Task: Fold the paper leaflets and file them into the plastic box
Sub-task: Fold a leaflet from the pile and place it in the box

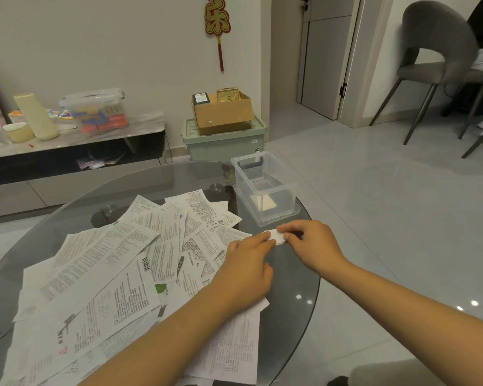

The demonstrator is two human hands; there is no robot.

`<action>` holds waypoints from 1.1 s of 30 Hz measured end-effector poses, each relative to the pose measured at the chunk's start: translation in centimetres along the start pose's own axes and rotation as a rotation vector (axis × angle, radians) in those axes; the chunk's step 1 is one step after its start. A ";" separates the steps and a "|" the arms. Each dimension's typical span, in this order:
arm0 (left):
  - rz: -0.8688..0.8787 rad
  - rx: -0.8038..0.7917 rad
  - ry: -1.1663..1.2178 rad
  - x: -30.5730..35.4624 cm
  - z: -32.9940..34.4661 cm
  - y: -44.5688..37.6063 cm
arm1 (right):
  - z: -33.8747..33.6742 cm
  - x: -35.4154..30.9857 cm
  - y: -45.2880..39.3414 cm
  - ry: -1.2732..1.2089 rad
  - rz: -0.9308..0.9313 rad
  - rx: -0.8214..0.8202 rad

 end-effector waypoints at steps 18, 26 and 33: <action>-0.051 -0.101 -0.088 0.0 0.0 0.1 | -0.4 -1.8 0.7 0.553 -0.130 -0.055; -0.164 0.133 0.116 -0.9 -4.1 1.6 | -1.6 -4.6 0.0 0.451 -0.175 0.036; -0.291 0.131 0.052 -3.2 -5.3 4.5 | 0.8 -8.2 -0.5 0.397 -0.253 -0.011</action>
Point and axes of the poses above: each hand's wrist, its own y-axis away from the middle knuckle, its own z-axis out of the palm, x = y × z, the point moved 4 cm from there along -y, towards the middle knuckle, and after that the axes turned 11 degrees about -x, right-handed, at the moved point
